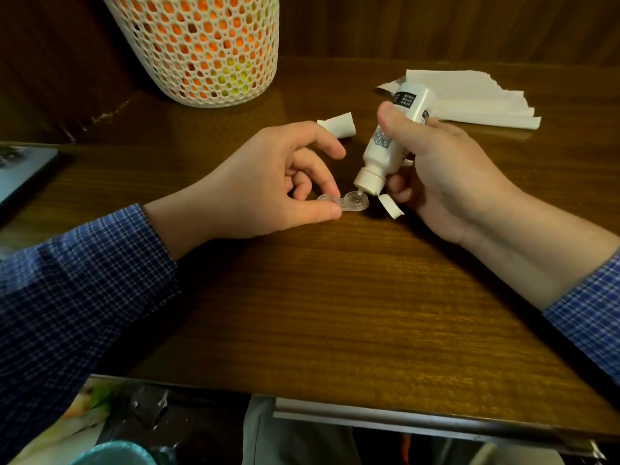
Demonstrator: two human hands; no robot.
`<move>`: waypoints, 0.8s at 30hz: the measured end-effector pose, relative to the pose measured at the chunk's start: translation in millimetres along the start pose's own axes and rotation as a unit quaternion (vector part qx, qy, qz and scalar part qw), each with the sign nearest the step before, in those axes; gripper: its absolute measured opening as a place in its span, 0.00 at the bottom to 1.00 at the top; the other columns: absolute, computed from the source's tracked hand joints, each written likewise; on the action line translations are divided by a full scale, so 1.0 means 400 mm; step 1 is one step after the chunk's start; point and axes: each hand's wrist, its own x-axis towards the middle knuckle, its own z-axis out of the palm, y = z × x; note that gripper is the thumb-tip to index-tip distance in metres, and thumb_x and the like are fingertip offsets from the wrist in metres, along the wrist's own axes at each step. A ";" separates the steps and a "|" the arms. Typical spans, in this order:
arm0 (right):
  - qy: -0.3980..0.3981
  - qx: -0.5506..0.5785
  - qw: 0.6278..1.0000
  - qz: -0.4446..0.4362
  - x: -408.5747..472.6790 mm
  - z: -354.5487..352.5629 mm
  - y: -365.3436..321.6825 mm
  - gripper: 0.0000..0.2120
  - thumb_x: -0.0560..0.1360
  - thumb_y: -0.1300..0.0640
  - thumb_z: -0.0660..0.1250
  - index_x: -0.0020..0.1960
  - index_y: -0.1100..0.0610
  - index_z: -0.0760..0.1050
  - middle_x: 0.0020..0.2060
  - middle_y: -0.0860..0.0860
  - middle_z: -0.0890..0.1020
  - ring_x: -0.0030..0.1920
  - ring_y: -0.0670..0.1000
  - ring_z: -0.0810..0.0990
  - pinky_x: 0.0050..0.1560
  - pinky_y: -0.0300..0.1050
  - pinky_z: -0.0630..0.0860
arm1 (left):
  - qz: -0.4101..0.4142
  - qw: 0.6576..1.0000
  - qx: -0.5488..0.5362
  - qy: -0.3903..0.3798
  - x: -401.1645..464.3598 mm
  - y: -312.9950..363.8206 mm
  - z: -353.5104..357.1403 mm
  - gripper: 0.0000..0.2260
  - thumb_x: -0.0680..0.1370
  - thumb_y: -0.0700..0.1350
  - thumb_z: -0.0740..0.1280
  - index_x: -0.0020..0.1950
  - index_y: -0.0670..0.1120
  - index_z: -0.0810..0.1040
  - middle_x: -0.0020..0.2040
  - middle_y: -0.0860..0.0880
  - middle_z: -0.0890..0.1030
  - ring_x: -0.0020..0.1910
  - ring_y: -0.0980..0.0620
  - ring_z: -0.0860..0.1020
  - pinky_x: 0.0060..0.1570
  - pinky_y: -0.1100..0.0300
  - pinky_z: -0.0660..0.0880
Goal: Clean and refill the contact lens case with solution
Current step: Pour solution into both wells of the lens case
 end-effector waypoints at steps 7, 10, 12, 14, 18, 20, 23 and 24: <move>-0.004 -0.003 1.000 -0.004 -0.006 -0.001 0.000 0.08 0.79 0.44 0.69 0.51 0.46 0.75 0.28 0.40 0.84 0.29 0.43 0.74 0.28 0.35 0.70 | 0.001 1.000 -0.003 0.001 -0.001 -0.001 0.002 0.26 0.71 0.45 0.80 0.67 0.49 0.76 0.48 0.55 0.87 0.34 0.54 0.80 0.36 0.66 0.77; -0.005 -0.008 1.000 -0.007 -0.005 0.001 0.000 0.08 0.79 0.43 0.69 0.52 0.47 0.76 0.28 0.40 0.83 0.29 0.43 0.74 0.27 0.35 0.70 | 0.003 1.000 -0.001 0.000 -0.001 -0.002 0.001 0.26 0.71 0.45 0.81 0.67 0.49 0.76 0.49 0.55 0.87 0.34 0.54 0.80 0.36 0.65 0.78; -0.004 -0.009 1.000 -0.009 -0.005 0.001 0.001 0.08 0.79 0.43 0.69 0.51 0.47 0.76 0.28 0.40 0.83 0.27 0.42 0.74 0.27 0.35 0.70 | 0.004 1.000 -0.001 -0.001 0.000 -0.002 0.001 0.26 0.71 0.45 0.81 0.67 0.49 0.76 0.48 0.55 0.87 0.34 0.54 0.80 0.36 0.65 0.78; -0.003 -0.007 1.000 -0.013 -0.005 0.000 0.002 0.09 0.79 0.43 0.69 0.51 0.48 0.76 0.28 0.41 0.84 0.25 0.42 0.74 0.26 0.34 0.69 | 0.007 1.000 0.000 -0.001 0.000 -0.001 0.001 0.26 0.71 0.44 0.81 0.67 0.49 0.76 0.49 0.55 0.87 0.34 0.54 0.80 0.36 0.65 0.78; 0.008 0.016 1.000 -0.010 -0.004 -0.004 0.004 0.14 0.78 0.42 0.70 0.51 0.53 0.76 0.27 0.43 0.83 0.24 0.42 0.73 0.23 0.34 0.69 | 0.011 1.000 0.011 -0.004 -0.002 -0.002 0.002 0.27 0.71 0.45 0.81 0.67 0.49 0.76 0.49 0.54 0.87 0.34 0.53 0.81 0.36 0.61 0.80; 0.011 0.032 0.999 0.003 0.000 -0.005 0.002 0.16 0.78 0.41 0.70 0.53 0.54 0.76 0.27 0.44 0.83 0.24 0.42 0.73 0.24 0.35 0.70 | 0.013 1.000 0.015 -0.006 -0.002 -0.002 0.002 0.27 0.71 0.45 0.81 0.67 0.49 0.76 0.49 0.54 0.87 0.34 0.52 0.81 0.36 0.60 0.80; 0.014 0.064 0.998 0.016 0.007 -0.010 0.000 0.17 0.77 0.41 0.71 0.54 0.54 0.76 0.31 0.47 0.83 0.25 0.43 0.73 0.25 0.37 0.71 | 0.012 1.000 0.018 -0.008 0.000 0.000 0.001 0.27 0.71 0.46 0.81 0.67 0.49 0.76 0.49 0.54 0.86 0.36 0.50 0.81 0.36 0.61 0.80; 0.015 0.072 0.997 0.020 0.009 -0.012 0.000 0.17 0.77 0.41 0.71 0.55 0.55 0.76 0.34 0.49 0.82 0.25 0.43 0.73 0.25 0.37 0.71 | 0.013 1.000 0.022 -0.009 0.000 0.000 0.000 0.28 0.70 0.47 0.81 0.68 0.49 0.76 0.49 0.53 0.86 0.36 0.49 0.81 0.37 0.60 0.81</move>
